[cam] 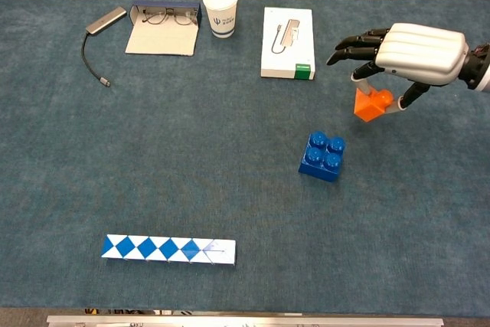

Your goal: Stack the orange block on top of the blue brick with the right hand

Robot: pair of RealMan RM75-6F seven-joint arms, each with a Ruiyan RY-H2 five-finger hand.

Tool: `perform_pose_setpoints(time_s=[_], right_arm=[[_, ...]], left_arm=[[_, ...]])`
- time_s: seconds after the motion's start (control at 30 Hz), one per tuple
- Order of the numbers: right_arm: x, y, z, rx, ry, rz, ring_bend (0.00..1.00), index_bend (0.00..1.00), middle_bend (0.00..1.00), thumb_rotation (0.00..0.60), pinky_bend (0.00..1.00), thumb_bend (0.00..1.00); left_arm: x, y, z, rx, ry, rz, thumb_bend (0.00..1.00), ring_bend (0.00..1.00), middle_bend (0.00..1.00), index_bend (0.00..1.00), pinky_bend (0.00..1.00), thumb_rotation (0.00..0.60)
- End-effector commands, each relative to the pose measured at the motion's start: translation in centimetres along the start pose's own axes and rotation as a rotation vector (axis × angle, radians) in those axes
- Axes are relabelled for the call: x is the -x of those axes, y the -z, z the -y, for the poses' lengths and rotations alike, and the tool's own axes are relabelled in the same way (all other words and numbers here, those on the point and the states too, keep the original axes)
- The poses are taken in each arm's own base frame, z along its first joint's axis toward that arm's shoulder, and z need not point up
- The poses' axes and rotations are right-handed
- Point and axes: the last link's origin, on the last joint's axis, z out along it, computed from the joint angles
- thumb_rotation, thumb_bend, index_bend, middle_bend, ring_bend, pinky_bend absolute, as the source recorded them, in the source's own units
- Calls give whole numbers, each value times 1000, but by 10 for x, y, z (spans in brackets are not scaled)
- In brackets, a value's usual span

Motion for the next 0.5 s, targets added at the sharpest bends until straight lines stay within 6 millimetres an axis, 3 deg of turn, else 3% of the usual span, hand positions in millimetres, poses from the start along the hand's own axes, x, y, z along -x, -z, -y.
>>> perform_pose_setpoints(time_s=[0.03,0.5], right_arm=[[-4,-4,2,-25,5,-4,107,700,181,600,244,199],[-26,-26,21,-135,30,-65,107,700,182,600,244,199]], left_arm=[[-1,-1,1,-1,-7,3,215,327,368,373,518,600],[-5,-13,5,40,-14,19,215,327,368,373,518,600]])
